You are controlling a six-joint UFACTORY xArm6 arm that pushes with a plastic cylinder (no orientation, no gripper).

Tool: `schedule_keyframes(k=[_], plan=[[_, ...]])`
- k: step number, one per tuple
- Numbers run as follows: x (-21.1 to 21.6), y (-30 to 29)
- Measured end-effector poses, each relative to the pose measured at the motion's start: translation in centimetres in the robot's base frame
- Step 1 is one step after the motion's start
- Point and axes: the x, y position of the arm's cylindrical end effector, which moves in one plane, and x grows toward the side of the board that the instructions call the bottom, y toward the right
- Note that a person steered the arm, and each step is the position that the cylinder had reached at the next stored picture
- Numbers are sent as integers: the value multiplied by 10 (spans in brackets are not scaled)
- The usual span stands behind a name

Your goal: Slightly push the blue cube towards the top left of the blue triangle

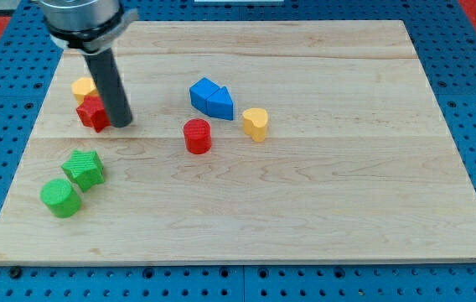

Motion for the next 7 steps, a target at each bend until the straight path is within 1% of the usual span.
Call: schedule_keyframes(k=[1, 3, 4, 5, 6, 7], plan=[[-5, -33], [-35, 149], [0, 192], [15, 192], [19, 174], [19, 110]])
